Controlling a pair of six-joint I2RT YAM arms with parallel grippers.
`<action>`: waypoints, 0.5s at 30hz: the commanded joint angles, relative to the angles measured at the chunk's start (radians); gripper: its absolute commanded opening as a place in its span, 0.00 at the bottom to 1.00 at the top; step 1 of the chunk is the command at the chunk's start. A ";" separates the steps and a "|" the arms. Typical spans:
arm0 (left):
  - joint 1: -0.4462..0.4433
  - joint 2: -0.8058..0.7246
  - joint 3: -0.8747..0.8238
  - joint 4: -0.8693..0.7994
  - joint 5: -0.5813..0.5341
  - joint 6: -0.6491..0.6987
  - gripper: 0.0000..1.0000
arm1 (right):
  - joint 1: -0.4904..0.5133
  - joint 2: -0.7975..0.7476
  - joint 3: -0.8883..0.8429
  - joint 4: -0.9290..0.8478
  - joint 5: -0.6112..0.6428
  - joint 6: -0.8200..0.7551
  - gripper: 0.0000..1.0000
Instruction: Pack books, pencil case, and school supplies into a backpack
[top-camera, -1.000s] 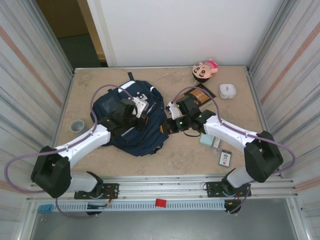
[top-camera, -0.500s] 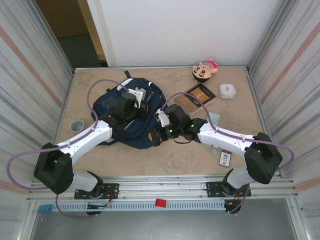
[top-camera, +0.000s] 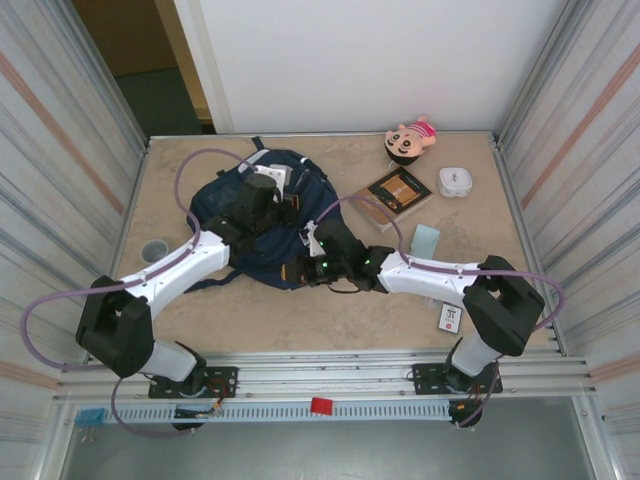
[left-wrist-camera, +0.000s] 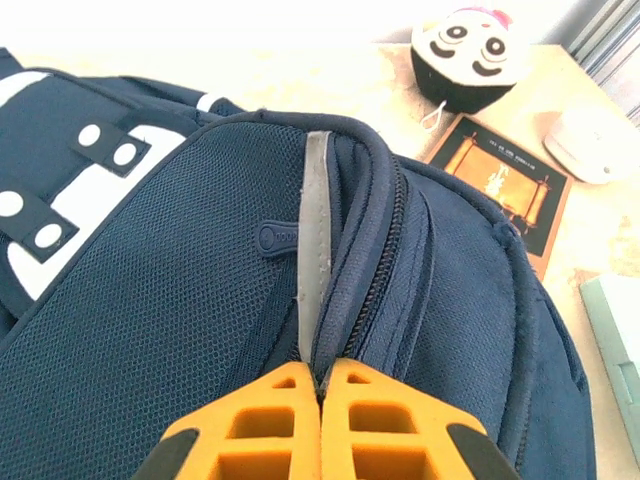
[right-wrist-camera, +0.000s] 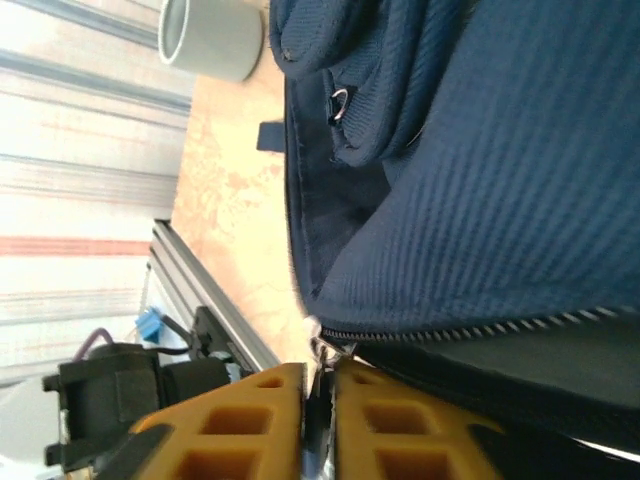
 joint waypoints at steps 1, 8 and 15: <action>0.008 -0.035 0.074 0.174 0.049 0.037 0.00 | -0.003 -0.056 -0.013 0.013 -0.004 0.018 0.36; 0.101 -0.099 0.023 0.154 0.319 0.162 0.00 | -0.144 -0.260 -0.147 -0.040 0.022 -0.003 0.61; 0.176 -0.117 0.044 0.085 0.619 0.287 0.00 | -0.293 -0.327 -0.166 -0.057 -0.049 -0.043 0.71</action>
